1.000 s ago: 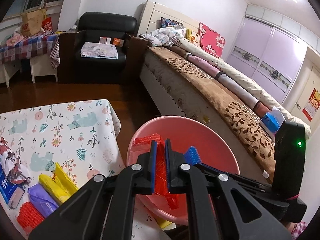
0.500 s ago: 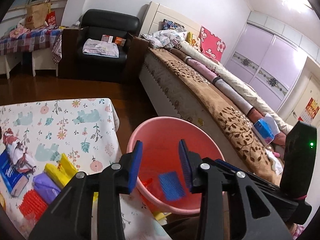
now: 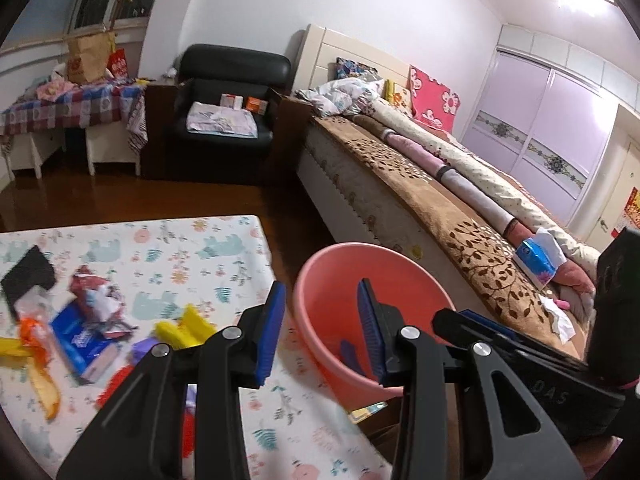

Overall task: Collect trash
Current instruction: 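Open both grippers to drop the items into the pink bucket, then move both open grippers back over the trash pile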

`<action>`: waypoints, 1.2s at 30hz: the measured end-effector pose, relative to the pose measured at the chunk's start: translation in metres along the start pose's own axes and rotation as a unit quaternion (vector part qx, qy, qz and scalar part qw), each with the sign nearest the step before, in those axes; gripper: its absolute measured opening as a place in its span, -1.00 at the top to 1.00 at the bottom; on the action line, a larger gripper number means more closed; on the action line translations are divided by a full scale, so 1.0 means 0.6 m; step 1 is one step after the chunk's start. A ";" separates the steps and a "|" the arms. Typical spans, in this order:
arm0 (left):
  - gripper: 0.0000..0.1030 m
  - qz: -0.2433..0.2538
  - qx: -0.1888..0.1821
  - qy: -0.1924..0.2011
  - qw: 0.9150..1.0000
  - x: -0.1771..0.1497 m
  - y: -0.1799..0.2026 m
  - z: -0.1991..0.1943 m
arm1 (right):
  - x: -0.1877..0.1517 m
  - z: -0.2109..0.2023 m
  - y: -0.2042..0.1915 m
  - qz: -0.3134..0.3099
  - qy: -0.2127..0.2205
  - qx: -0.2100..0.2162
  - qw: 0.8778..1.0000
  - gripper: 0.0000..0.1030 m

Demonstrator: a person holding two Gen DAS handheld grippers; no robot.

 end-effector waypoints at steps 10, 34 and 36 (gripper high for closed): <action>0.28 0.005 0.051 0.014 0.999 -0.015 -0.043 -0.070 | -0.031 -0.020 -0.063 -0.028 -0.006 0.029 0.999 0.06; 0.28 -0.061 0.223 -0.020 0.973 -0.131 -0.290 -0.223 | -0.151 0.092 -0.216 -0.104 -0.124 0.160 0.974 0.06; 0.28 -0.075 0.225 -0.033 0.971 -0.140 -0.311 -0.221 | -0.163 0.100 -0.234 -0.125 -0.137 0.171 0.968 0.06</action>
Point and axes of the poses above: each gripper's, at about its wrist camera, not at the fingertips, and z roughly the way its jaws point, y to its right, x to its top, the point moved 1 cm from there along z, roughly the way its jaws point, and after that the axes turned 1 degree about x, right-handed, at the moved point
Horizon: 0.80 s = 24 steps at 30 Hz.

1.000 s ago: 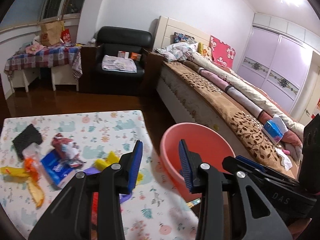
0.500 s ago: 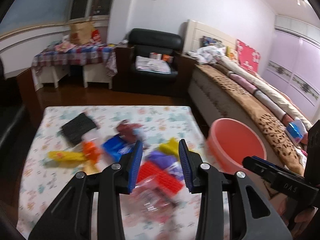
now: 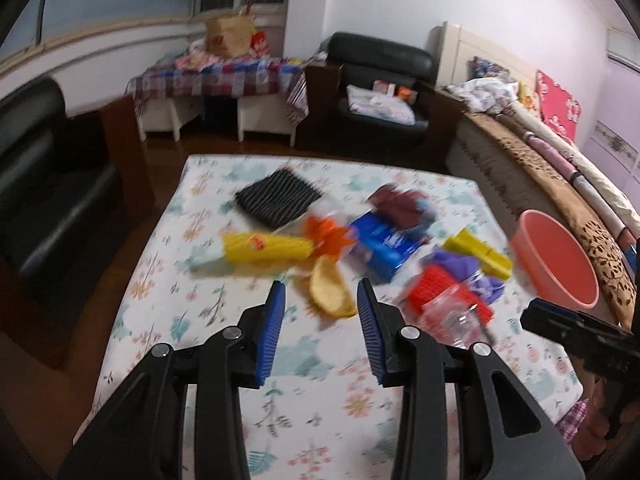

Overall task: Collect trash
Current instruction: 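Move both open grippers back over the trash pile, then grasp the crumpled foil wrapper with the right gripper while the left grasps the yellow foam mesh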

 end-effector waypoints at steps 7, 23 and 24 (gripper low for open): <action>0.28 -0.039 0.018 -0.012 0.999 0.009 -0.045 0.027 | -0.011 0.028 -0.022 -0.029 -0.021 0.006 0.999 0.06; 0.28 -0.262 -0.037 -0.097 0.959 0.059 -0.141 0.141 | 0.058 0.057 -0.004 -0.021 -0.001 -0.002 1.000 0.06; 0.28 -0.264 -0.039 -0.094 0.959 0.058 -0.143 0.143 | 0.067 0.062 -0.004 -0.021 -0.001 -0.002 1.000 0.06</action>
Point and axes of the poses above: each gripper's, at about its wrist camera, not at the fingertips, and z roughly the way its jaws point, y to its right, x to its top, the point moved 1 cm from there along z, roughly the way its jaws point, and after that the axes turned 1 degree about x, right-handed, at the moved point
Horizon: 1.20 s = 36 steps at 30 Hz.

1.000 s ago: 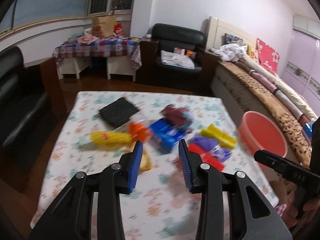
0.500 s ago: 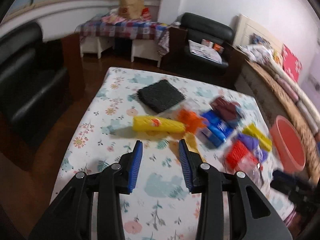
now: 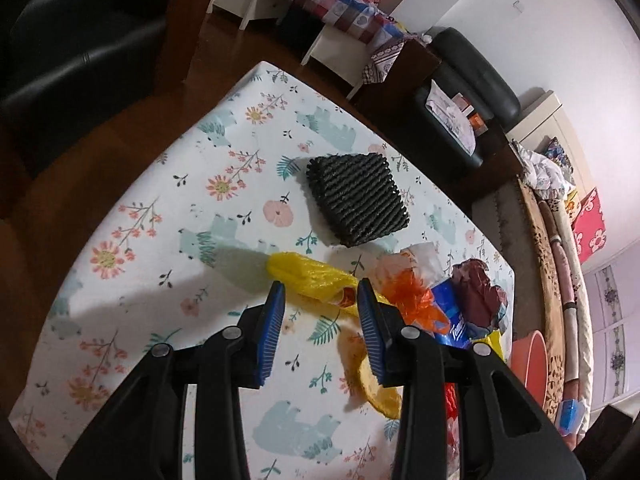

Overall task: Collect trash
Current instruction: 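Grasp the crumpled foil wrapper with the right gripper while the left grasps the yellow foam mesh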

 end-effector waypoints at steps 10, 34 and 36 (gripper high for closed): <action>0.85 0.016 0.001 0.008 1.000 -0.003 -0.022 -0.001 | 0.072 0.066 -0.006 -0.026 0.002 -0.013 1.000 0.06; 0.85 0.119 -0.016 0.079 0.990 -0.037 0.047 -0.099 | 0.070 0.037 0.002 -0.013 0.023 -0.035 0.999 0.80; 0.85 0.132 -0.024 0.084 0.987 -0.044 0.063 -0.110 | 0.062 0.010 0.010 -0.004 0.032 -0.039 0.999 0.80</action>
Point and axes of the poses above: each gripper's, at about its wrist camera, not at the fingertips, and z roughly the way its jaws point, y to its right, x to its top, the point moved 1 cm from there along z, roughly the way its jaws point, and after that the axes turned 1 degree about x, right-handed, at the moved point
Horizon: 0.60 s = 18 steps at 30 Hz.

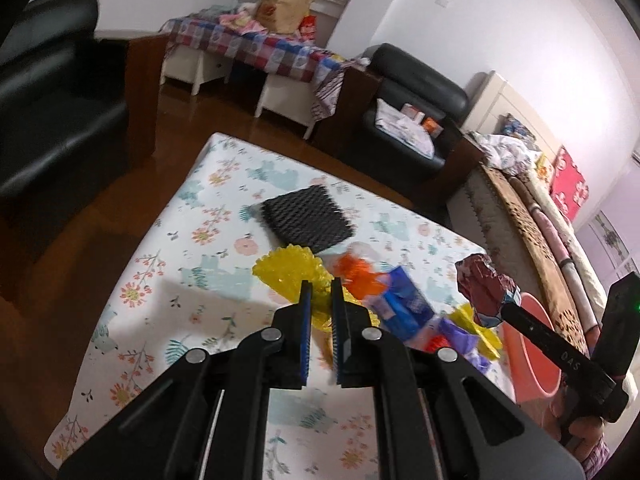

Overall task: Collect trash
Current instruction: 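Grasp the crumpled foil wrapper with the right gripper while the left grasps the yellow foam mesh, then carry the foil wrapper and yellow mesh in both grippers over the pink bucket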

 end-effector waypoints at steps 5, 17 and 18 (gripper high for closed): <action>0.85 0.023 -0.024 0.009 0.999 -0.004 0.046 -0.017 | -0.021 -0.065 0.035 0.034 0.020 -0.016 0.999 0.80; 0.85 0.097 -0.092 0.000 0.991 -0.024 0.193 -0.017 | -0.064 -0.201 0.155 0.111 0.076 -0.094 0.986 0.80; 0.85 0.105 -0.099 -0.003 0.990 -0.026 0.208 -0.015 | -0.068 -0.210 0.166 0.119 0.079 -0.101 0.985 0.80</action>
Point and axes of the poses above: each gripper's, at about its wrist camera, not at the fingertips, and z roughly the way its jaws point, y to its right, x to its top, the point moved 1 cm from there along z, roughly the way its jaws point, and after that the axes turned 1 degree about x, right-handed, at the moved point
